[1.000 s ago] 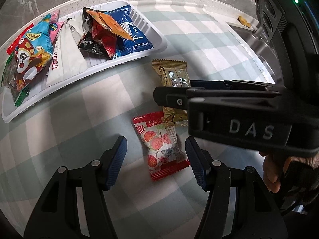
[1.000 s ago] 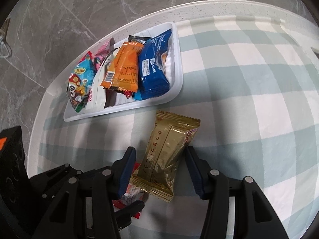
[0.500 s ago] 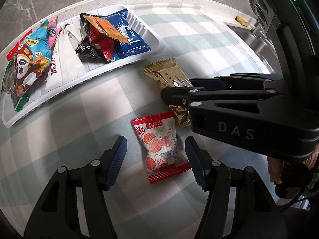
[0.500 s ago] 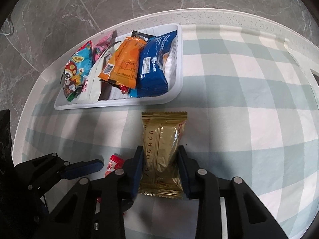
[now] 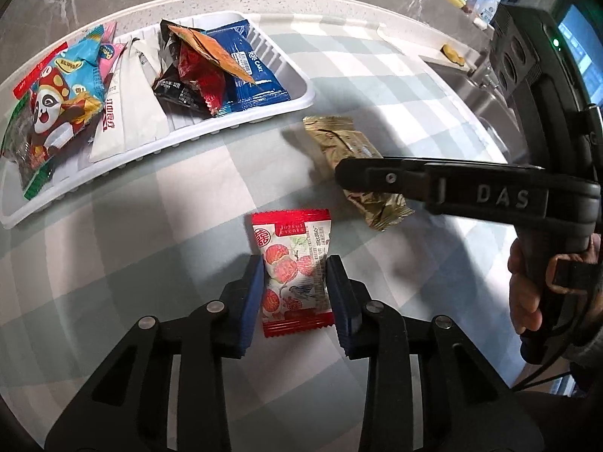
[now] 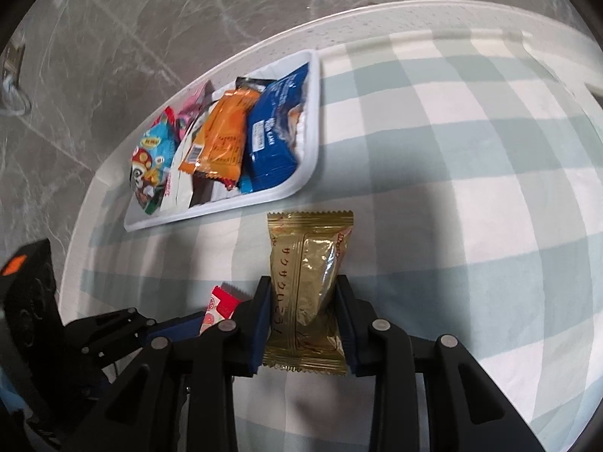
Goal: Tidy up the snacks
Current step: 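Grasp the red-white strawberry packet with the left tool while the right holds the gold packet, then carry both packets over the white tray and lower them in, then open both tools to release the packets into the tray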
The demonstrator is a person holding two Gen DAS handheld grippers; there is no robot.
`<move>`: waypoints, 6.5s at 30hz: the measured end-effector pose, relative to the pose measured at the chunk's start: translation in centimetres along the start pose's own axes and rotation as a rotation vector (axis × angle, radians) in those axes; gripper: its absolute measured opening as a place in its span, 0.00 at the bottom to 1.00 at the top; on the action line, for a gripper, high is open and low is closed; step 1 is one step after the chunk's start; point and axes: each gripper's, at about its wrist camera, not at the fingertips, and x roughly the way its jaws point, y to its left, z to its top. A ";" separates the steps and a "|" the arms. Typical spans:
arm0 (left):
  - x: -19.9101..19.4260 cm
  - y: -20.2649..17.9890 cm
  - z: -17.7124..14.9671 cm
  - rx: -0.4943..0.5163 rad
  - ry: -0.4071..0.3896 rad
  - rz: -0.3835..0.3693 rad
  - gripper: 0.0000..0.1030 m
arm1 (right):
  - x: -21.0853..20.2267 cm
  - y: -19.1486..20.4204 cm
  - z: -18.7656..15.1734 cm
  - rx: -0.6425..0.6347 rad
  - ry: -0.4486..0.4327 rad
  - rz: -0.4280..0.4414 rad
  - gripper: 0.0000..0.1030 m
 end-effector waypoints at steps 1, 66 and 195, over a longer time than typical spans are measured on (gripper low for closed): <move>-0.1 0.1 -0.1 -0.005 0.001 -0.010 0.30 | -0.2 -0.2 -0.1 0.009 -0.002 0.003 0.34; 2.7 -5.2 -1.0 0.247 0.017 0.145 0.95 | -0.8 0.9 -3.3 -0.074 0.023 -0.050 0.43; -3.1 17.2 15.4 -0.110 -0.132 0.173 0.46 | 7.1 10.2 13.6 -0.198 0.023 0.125 0.32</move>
